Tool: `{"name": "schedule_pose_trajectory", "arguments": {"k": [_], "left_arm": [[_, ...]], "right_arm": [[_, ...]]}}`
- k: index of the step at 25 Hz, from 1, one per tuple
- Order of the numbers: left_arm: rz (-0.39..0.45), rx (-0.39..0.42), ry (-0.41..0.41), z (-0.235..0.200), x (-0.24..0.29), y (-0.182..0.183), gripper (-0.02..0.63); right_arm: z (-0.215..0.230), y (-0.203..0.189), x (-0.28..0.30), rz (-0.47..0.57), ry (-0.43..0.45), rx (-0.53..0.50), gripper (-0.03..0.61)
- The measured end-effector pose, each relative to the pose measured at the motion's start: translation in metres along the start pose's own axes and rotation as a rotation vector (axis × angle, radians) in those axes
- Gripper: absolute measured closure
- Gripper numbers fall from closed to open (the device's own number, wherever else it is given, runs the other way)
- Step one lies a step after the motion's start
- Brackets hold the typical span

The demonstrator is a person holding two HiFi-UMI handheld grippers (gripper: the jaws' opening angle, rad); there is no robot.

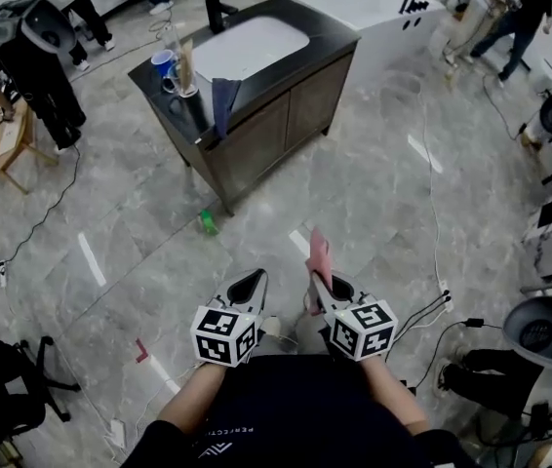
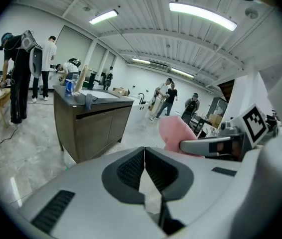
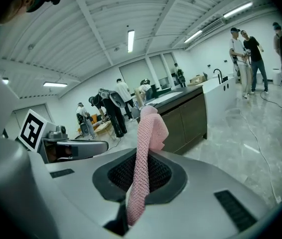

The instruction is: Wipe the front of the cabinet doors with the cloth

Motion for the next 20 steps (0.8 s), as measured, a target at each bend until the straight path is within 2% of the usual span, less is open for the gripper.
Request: {"name": "schedule_pose_trajectory", "arguments": {"k": [4,10,16,20], "left_arm": [[0.036,-0.037,0.049,0.002,0.014,0.020,0.603],[0.064,-0.066,0.121,0.017,0.050,0.054,0.603],[0.084,-0.080,0.190,0.037,0.075,0.073,0.603],[0.091,-0.126,0.236,0.037,0.083,0.077,0.603]], "right_arm": [[0.024,0.026,0.004,-0.012,0.044,-0.065,0.537],[0.076,0.065,0.006,-0.027,0.106,-0.109,0.537],[0.115,0.081,0.011,-0.054,0.179,-0.138,0.537],[0.135,0.089,0.027,-0.084,0.205,-0.151,0.537]]}}
Point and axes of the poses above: the fingertips, and each gripper's own axes: x forward along the fingers, z to its right, y out of its top, the point moved 9 cm from there along -x, backward along the fingers, and after that the axes turned 13 degrees about -z, right-handed, at the moved point
